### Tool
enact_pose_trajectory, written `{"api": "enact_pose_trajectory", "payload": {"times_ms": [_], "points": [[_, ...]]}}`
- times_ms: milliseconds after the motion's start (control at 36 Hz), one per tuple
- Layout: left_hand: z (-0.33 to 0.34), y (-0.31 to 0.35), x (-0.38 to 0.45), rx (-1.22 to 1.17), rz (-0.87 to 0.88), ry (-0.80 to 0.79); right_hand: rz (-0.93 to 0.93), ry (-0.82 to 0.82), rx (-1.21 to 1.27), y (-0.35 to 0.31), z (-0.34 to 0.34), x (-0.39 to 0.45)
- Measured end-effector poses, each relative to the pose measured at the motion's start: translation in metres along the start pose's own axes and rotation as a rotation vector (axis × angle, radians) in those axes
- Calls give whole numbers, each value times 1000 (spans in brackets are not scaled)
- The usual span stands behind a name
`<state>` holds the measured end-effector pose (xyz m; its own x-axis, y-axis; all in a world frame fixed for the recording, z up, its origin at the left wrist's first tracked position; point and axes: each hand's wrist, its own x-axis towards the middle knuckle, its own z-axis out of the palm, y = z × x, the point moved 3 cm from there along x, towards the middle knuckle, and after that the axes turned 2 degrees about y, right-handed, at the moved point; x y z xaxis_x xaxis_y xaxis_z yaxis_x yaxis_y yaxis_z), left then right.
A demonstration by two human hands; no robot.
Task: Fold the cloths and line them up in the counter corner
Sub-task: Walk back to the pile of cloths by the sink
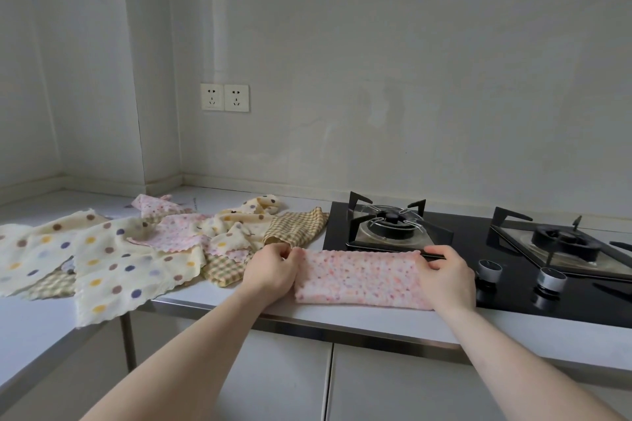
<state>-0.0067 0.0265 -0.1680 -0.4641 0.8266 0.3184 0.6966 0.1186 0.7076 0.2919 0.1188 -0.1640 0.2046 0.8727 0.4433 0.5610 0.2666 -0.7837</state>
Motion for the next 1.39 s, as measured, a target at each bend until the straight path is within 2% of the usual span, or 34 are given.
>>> {"api": "enact_pose_trajectory", "payload": {"times_ms": [167, 278, 361, 472, 667, 722, 778, 861, 1139, 1278, 1389], "points": [[1, 3, 1, 123, -52, 51, 42, 30, -108, -5, 3, 2], [2, 3, 2, 140, -37, 26, 58, 40, -107, -5, 3, 3], [5, 2, 2, 192, -15, -24, -5, -8, -170, -8, 6, -1], [7, 2, 3, 255, 2, -64, -168, -155, -473, -13, 18, -8], [3, 8, -2, 216, 54, -78, -123, -177, -512, -12, 16, -8], [2, 9, -3, 178, 59, -64, -183, -87, -396, -16, 12, -8], [0, 9, -4, 131, 56, -54, -343, -5, -312, -20, 11, -12], [-1, 9, -6, 75, 35, -49, -506, -77, -375, -23, 18, -19], [0, 4, -6, 61, 51, -27, -189, -282, -582, -14, 22, -14], [-1, 6, -4, 49, 117, -6, -155, -297, -630, -14, 22, -12], [0, 8, -5, 47, 117, -72, -134, -283, -637, -17, 20, -12]]}}
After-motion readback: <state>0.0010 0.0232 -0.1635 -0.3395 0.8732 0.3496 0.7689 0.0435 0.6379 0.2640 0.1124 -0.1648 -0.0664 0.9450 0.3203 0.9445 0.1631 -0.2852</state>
